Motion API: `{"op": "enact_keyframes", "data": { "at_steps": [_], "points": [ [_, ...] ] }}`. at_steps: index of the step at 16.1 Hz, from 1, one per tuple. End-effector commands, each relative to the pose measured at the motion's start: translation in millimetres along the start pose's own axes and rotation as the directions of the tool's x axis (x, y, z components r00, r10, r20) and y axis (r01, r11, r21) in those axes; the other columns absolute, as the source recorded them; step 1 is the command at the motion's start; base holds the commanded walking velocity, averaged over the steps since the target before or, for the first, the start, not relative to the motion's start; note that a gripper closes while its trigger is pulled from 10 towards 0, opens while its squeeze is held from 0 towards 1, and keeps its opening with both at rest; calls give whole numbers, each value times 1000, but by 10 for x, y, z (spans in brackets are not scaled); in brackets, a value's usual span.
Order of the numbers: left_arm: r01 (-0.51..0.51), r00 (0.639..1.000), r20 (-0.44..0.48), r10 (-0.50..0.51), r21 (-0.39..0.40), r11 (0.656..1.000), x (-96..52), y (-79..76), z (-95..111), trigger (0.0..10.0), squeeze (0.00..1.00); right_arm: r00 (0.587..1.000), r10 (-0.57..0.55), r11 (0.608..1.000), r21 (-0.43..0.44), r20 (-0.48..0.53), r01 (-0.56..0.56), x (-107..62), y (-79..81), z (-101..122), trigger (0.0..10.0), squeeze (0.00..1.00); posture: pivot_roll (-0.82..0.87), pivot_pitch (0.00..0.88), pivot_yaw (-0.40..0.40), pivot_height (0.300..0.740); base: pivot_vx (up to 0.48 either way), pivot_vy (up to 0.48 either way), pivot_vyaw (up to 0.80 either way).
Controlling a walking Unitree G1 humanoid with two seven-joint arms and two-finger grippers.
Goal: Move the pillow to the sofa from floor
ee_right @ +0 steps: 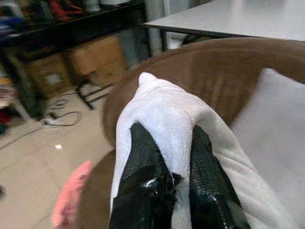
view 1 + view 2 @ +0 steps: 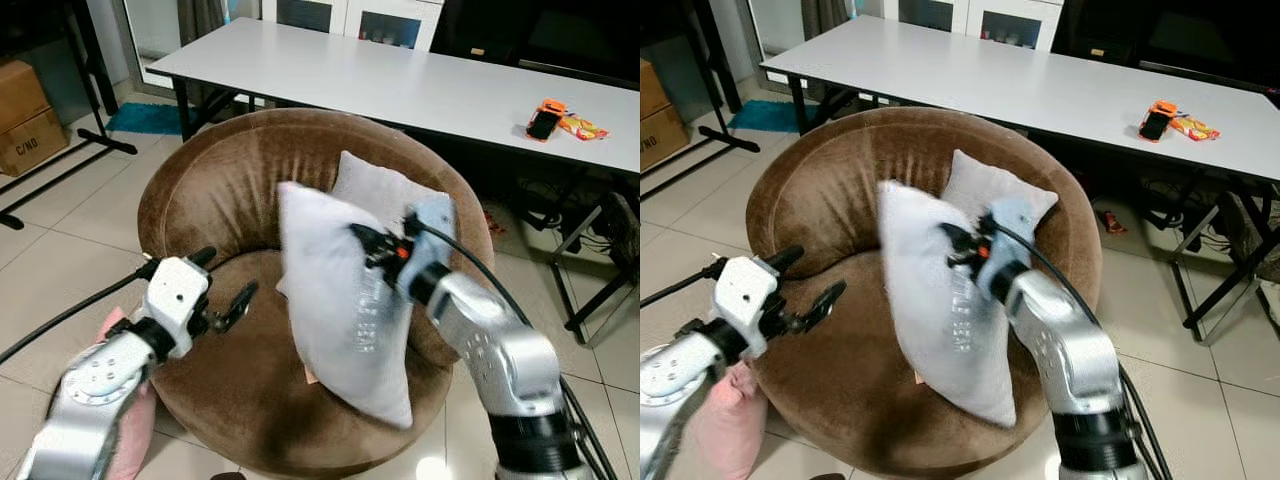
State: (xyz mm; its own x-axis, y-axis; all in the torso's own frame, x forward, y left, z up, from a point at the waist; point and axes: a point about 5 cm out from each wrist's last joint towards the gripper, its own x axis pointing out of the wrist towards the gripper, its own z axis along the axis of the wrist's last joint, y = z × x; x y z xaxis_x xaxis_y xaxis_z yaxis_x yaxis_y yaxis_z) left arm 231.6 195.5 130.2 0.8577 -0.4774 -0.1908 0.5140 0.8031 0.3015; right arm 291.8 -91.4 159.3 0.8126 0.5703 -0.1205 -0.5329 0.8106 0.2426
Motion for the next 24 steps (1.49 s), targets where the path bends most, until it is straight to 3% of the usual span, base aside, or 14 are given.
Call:
{"op": "enact_keyframes", "data": {
  "at_steps": [1,3,4,6,8,10,11,12,13,16,19,23,24],
  "points": [
    [77,997,-23,-77,10,997,-31,-73,-7,10000,0,995,83,996,12,55,-84,50,120,191,10000,0,67,0,-81,740,0,0,0],
    [107,993,-59,-106,28,994,-95,-98,-55,10000,0,991,73,978,185,113,-93,173,134,351,10000,0,73,0,-84,740,0,0,0],
    [107,993,-59,-106,27,994,-100,-98,-56,10000,0,991,61,973,216,118,-85,189,121,367,10000,0,75,0,-84,740,0,0,0],
    [115,992,-61,-113,29,993,-105,-104,-47,10000,0,992,-71,945,326,104,34,307,-82,349,10000,0,79,0,-83,740,0,0,0],
    [122,991,-63,-120,31,992,-110,-103,-41,10000,0,981,-185,929,337,67,152,380,-247,245,10000,0,77,0,-81,740,0,0,0],
    [133,989,-64,-131,29,991,-98,-109,-40,10000,0,966,-257,897,367,-16,245,481,-381,-67,10000,0,73,0,-71,740,0,0,0],
    [134,989,-63,-132,30,991,-90,-104,-37,10000,0,959,-276,914,294,-58,281,511,-399,-213,10000,0,77,0,-69,740,0,0,0],
    [134,989,-63,-132,31,991,-88,-102,-37,10000,0,962,-267,919,285,-62,273,525,-392,-244,10000,0,78,0,-69,740,0,0,0],
    [133,989,-63,-131,32,991,-85,-97,-36,10000,0,967,-250,930,266,-45,253,555,-378,-258,10000,1000,76,0,-67,740,0,0,0],
    [129,990,-56,-127,35,991,-60,-106,-28,10000,0,980,-199,932,311,1,188,640,-388,-267,10000,1000,79,0,-67,740,0,0,0],
    [100,994,-41,-99,35,994,-53,-86,-16,10000,0,967,-249,933,280,52,225,632,-497,-209,10000,1000,80,0,-68,740,0,0,0],
    [-47,999,18,47,-17,999,17,34,48,10000,0,930,-296,932,279,217,231,551,-671,89,10000,1000,78,0,-66,740,0,0,0],
    [-121,992,30,124,-72,990,56,66,60,10000,0,920,-296,943,235,255,238,503,-716,166,10000,1000,81,0,-66,740,0,0,0]
  ]
}}
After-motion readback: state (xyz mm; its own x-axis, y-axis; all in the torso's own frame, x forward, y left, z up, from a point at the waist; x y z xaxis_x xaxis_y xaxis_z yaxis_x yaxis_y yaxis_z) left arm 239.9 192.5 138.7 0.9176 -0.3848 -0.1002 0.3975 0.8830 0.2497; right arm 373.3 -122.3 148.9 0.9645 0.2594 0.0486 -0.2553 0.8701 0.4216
